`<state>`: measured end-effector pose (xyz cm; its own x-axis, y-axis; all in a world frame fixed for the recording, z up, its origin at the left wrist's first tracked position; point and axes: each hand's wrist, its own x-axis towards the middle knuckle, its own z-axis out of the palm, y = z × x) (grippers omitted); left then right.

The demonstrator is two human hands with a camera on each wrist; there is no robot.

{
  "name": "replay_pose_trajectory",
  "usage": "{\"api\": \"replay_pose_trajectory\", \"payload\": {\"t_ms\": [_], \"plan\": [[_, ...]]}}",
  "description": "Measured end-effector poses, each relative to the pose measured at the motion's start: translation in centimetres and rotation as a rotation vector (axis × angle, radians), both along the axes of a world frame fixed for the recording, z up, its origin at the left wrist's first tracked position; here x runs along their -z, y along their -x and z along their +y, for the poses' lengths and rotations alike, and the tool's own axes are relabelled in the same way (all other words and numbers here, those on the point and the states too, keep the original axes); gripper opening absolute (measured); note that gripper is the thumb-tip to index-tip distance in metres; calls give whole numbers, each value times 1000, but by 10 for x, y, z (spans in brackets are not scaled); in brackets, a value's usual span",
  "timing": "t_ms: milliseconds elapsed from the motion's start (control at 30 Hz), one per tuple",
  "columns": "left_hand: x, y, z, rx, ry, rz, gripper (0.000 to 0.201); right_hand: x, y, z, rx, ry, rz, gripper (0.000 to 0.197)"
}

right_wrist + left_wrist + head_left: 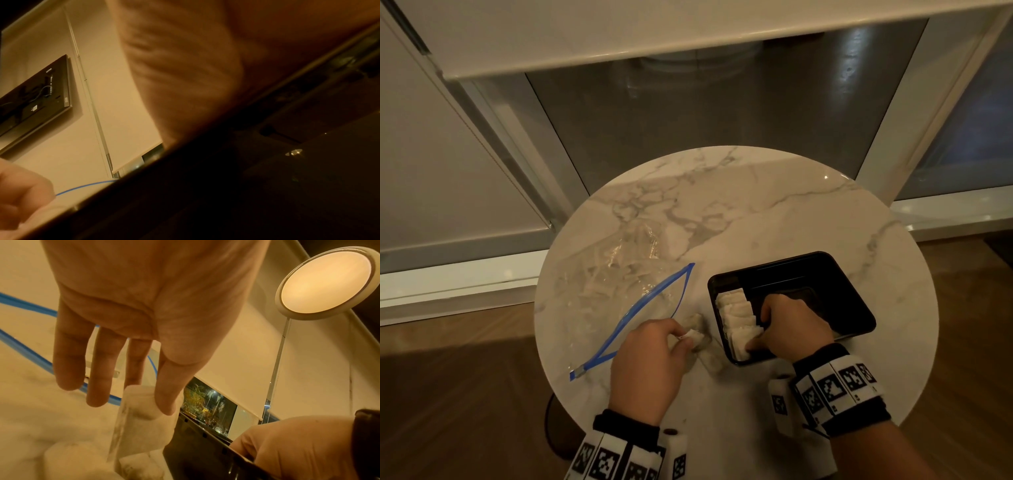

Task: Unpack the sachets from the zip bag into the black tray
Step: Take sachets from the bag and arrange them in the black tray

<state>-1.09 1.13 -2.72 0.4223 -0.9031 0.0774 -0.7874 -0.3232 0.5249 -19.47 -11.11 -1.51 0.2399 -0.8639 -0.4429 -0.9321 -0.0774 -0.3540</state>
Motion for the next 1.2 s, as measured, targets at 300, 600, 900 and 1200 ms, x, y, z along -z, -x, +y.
{"api": "replay_pose_trajectory", "payload": {"t_ms": [300, 600, 900, 1200], "plan": [[-5, 2, -1, -21, 57, 175, 6, -3, -1, 2, -5, -30, -44, 55], [-2, 26, -8, -88, 81, 863, 11, 4, -6, 4, -123, 7, 2, 55], [3, 39, -12, -60, 147, 906, 10, 21, -16, 3, -86, 122, -117, 20], [4, 40, -11, -34, 148, 875, 10, 18, -10, -6, -103, 18, -165, 16]]}}
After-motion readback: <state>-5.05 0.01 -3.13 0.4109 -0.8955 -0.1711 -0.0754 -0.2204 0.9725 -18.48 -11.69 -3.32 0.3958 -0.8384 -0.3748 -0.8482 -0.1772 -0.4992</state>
